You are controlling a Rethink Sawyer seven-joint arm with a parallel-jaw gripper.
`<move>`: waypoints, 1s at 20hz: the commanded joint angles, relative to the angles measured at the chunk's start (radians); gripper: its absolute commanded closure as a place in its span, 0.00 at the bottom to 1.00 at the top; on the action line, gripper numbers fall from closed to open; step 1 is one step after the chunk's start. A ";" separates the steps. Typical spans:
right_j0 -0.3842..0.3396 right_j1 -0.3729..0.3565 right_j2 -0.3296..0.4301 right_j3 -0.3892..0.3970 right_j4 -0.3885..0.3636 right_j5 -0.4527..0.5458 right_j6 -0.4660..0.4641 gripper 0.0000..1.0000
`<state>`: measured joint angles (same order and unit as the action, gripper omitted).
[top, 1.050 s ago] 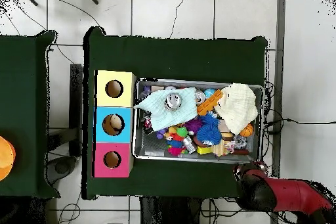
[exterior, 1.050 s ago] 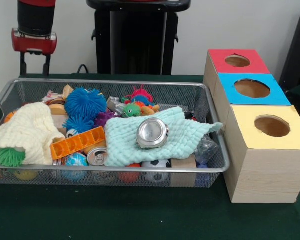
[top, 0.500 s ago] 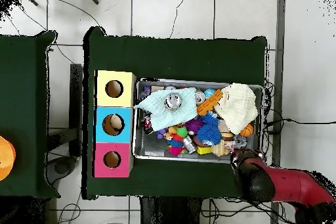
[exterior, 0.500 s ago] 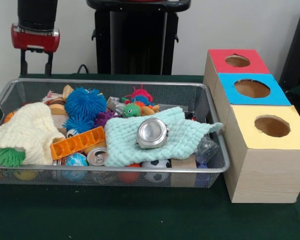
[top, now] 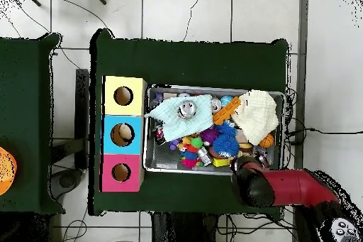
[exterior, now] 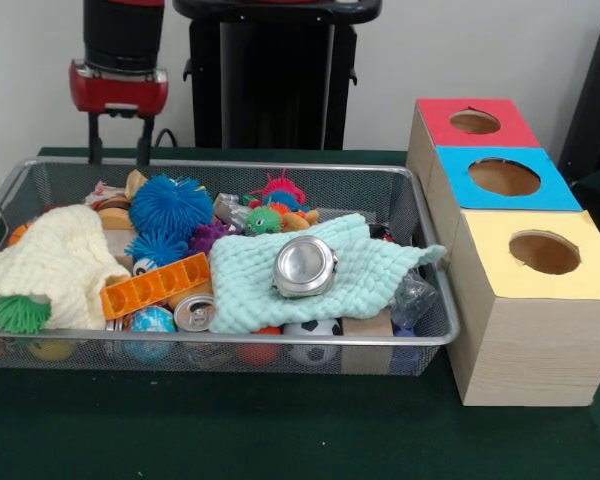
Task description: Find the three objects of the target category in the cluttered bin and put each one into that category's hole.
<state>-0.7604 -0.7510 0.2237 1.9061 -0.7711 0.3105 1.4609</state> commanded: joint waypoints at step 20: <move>-0.056 0.268 0.008 -0.136 -0.060 -0.078 -0.001 0.00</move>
<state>-0.7605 -0.5353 0.1839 1.8724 -0.7902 0.2357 1.4609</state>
